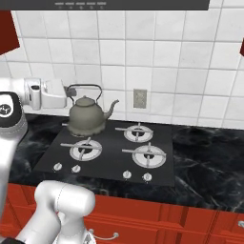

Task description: Pick the kettle from the cabinet and place it on a stove burner. Then pick the pot from the counter and place it on another stove burner. Finally, turn both burners on.

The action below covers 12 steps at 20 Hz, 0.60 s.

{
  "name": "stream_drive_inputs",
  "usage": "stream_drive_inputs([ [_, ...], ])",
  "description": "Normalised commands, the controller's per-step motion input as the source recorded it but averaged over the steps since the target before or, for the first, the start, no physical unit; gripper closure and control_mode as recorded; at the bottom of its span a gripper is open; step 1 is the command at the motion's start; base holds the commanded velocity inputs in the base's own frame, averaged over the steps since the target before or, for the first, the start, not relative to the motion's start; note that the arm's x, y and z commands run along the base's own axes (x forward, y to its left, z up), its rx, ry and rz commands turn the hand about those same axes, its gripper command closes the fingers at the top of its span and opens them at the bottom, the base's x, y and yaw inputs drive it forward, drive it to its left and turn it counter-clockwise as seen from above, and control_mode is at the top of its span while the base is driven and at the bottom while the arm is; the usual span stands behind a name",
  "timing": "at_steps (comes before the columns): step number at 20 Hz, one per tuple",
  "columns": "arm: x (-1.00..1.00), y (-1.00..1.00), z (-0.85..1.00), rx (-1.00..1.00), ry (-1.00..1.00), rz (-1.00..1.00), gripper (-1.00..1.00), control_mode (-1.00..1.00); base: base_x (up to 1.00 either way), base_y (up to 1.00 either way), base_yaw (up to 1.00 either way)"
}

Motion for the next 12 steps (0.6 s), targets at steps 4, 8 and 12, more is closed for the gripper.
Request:
stream_drive_inputs([
  [4,0.14,0.37,-0.18,0.0,0.0,0.0,1.0,-1.0,0.0,0.0,0.0],
  [8,0.2,0.33,-0.27,0.0,0.0,0.0,1.0,-1.0,0.0,0.0,0.0],
  [12,0.29,0.35,-0.32,0.0,0.05,0.0,1.0,-1.0,0.0,0.0,0.0],
])
